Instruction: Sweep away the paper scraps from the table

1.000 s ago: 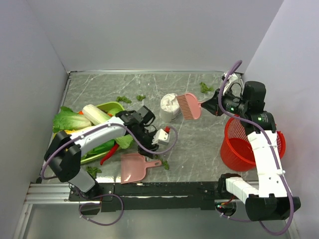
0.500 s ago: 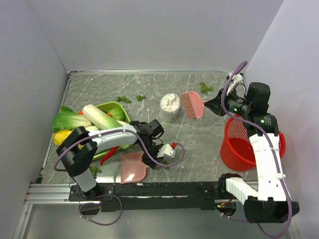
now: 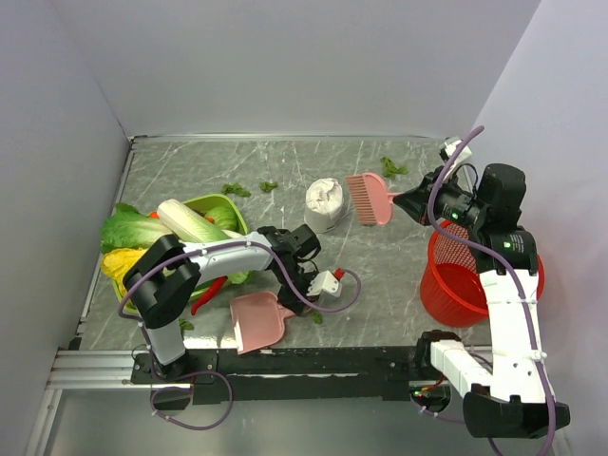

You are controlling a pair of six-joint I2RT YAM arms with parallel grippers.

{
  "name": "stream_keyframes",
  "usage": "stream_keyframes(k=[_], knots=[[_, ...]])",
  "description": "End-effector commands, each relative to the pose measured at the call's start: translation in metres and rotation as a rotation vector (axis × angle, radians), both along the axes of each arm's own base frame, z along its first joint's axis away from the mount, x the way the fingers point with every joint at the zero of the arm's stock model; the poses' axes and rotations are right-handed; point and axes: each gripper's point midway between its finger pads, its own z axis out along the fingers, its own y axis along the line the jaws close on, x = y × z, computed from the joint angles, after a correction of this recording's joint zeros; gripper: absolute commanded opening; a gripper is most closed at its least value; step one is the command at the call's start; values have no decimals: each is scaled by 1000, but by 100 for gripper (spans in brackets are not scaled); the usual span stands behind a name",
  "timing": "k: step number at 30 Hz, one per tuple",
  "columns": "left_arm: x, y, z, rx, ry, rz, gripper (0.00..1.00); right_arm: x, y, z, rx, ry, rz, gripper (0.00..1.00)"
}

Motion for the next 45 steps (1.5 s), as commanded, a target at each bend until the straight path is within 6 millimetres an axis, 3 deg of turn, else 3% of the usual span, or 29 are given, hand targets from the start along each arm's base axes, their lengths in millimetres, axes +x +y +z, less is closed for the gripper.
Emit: stream_keyframes(k=[1,2,5,16,25,33,40,45], knots=[[-3,-4,3,-14,0,-41,14,-3,0,10,16,-37,-1,0],[-4,-4,4,-14,2,-48,7,-2,0,9,15,-36,-2,0],[-3,-5,7,-27,-5,-56,1,0,-1,8,11,-34,-2,0],[-17,-10,20,-136,18,-181,1,4,-1,9,-4,-30,11,0],[-6,-34,26,-211,-34,-358,1,0,-3,4,-32,-23,10,0],[2,-12,10,-177,-220,-690,1,1,-6,3,-35,-29,-7,0],[24,14,13,-144,-387,-900,1,9,-5,1,-8,-5,-16,0],[32,22,17,-156,-439,-978,1,15,-5,1,7,-1,-21,0]])
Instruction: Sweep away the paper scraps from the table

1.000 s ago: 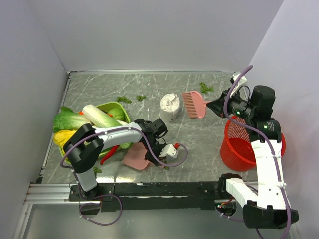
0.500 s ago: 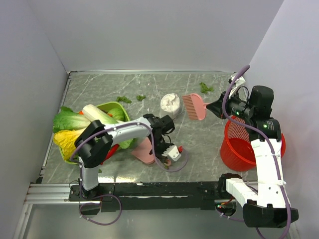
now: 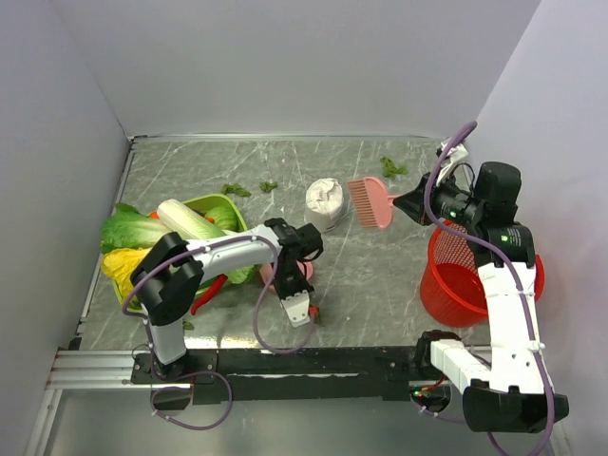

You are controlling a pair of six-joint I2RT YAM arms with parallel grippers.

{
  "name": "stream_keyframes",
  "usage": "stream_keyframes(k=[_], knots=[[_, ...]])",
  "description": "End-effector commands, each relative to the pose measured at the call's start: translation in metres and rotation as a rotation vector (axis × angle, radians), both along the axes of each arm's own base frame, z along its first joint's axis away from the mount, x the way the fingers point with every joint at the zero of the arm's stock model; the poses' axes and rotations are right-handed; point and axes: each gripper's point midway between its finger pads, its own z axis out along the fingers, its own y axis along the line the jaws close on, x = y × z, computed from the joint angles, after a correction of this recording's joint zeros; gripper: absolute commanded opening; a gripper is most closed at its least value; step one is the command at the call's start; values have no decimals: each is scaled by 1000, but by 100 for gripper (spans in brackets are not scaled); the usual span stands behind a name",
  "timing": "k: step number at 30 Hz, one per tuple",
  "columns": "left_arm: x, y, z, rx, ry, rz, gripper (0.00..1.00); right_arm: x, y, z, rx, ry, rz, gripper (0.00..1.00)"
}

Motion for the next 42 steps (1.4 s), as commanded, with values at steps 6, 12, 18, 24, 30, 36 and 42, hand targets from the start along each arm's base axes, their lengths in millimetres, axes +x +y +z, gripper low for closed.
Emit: stream_keyframes(k=[6,12,18,24,30,36,42], knots=[[14,-2,13,-112,-129,-269,1,12,-3,15,18,-53,-14,0],[23,-21,-1,-174,-168,-291,1,11,-2,14,27,-52,-12,0],[38,-45,-2,-342,-262,-190,1,6,-4,15,16,-62,-21,0],[39,-55,38,-528,-320,-34,42,3,-4,16,23,-62,-23,0],[49,-43,78,-554,-275,340,50,4,-5,17,40,-66,-34,0],[77,-30,99,-394,-91,982,52,10,-7,25,64,-84,-45,0],[91,-18,90,-119,181,1458,50,24,-9,30,140,-44,-71,0]])
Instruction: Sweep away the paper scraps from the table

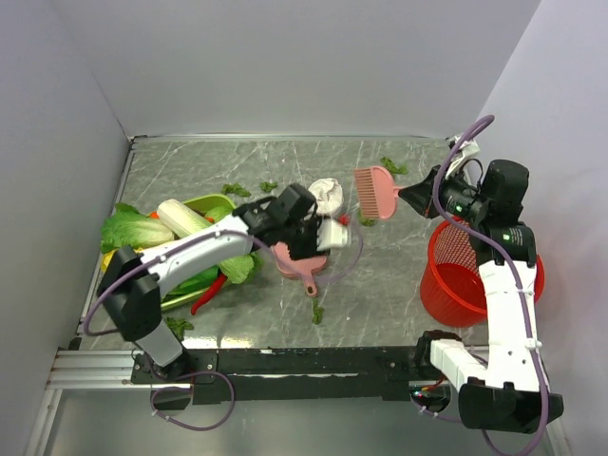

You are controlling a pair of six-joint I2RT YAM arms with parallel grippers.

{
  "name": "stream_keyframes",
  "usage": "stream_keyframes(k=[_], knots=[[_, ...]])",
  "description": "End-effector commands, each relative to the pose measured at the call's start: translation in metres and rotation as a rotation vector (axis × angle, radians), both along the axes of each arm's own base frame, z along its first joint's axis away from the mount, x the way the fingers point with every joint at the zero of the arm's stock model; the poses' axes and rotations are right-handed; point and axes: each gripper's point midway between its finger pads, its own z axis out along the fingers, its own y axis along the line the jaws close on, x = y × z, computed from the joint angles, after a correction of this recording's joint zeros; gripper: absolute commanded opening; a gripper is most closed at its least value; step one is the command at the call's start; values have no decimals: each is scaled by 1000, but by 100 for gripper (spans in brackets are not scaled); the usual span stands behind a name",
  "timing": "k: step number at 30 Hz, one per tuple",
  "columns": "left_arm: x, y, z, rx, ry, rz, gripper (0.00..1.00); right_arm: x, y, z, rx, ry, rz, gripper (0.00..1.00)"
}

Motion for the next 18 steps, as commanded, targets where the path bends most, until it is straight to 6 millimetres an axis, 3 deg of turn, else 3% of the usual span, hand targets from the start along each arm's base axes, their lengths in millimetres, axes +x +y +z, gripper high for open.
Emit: stream_keyframes(k=[1,3,7,9,18], knots=[[-4,28,-18,31,396,413,50,14,1,21,77,-39,0,0],[2,28,-19,-3,469,485,50,16,0,26,98,-37,-7,0],[22,10,-17,-116,461,570,51,18,-2,28,93,-35,-13,0],[30,8,-26,-155,500,719,51,19,-2,26,89,-33,-14,0],[-4,-40,-64,-81,519,633,51,21,-1,23,128,-31,-16,0]])
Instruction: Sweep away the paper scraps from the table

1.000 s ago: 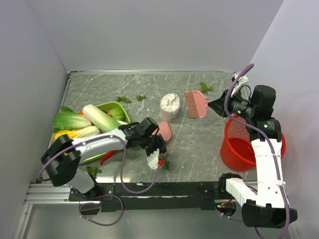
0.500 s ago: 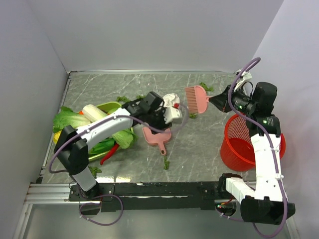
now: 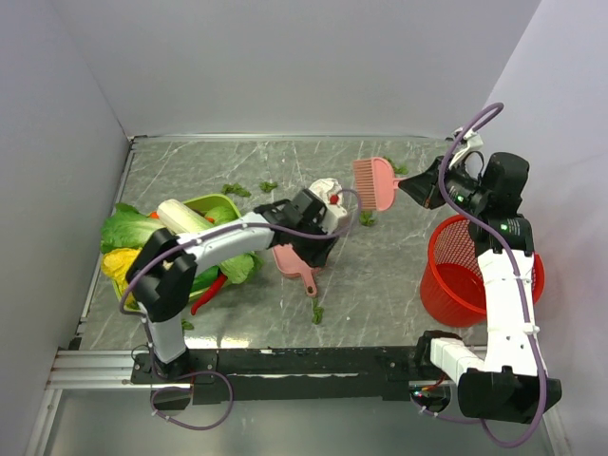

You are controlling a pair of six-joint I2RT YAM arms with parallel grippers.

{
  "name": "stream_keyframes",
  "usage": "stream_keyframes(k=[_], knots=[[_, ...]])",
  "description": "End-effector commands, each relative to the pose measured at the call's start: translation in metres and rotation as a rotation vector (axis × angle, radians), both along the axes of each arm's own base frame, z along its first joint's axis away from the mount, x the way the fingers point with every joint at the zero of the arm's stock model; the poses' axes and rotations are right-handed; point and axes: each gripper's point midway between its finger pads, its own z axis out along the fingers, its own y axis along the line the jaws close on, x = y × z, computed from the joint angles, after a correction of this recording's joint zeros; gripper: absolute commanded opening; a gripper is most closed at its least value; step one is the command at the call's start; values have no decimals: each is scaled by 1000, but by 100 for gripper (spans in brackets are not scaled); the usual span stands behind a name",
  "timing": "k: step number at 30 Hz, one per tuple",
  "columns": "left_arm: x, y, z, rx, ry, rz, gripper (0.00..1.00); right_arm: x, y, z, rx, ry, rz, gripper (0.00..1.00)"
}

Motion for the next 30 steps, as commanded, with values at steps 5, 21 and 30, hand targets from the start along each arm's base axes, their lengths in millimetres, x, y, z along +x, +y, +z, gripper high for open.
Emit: stream_keyframes(k=[5,21,30], knots=[[1,-32,-25,95,-110,59,51,-1,-3,19,9,-82,-4,0],[-6,-51,13,20,-204,-161,41,-2,-18,3,53,-52,-66,0],[25,-33,-24,192,-279,-99,46,8,-19,2,64,-37,-52,0]])
